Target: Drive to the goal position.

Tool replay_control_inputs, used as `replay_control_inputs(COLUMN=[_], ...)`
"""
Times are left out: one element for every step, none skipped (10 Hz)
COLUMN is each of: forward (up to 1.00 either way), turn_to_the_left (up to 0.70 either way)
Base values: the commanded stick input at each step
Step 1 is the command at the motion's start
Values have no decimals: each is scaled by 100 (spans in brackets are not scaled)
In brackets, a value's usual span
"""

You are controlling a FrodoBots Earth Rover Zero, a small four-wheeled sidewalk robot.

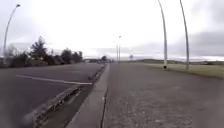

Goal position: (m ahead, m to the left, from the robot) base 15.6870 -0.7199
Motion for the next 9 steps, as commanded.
replay_control_inputs(forward=[100,100,100,100,100,100,100,100,100], turn_to_the_left=[0,0,0,0,0,0,0,0,0])
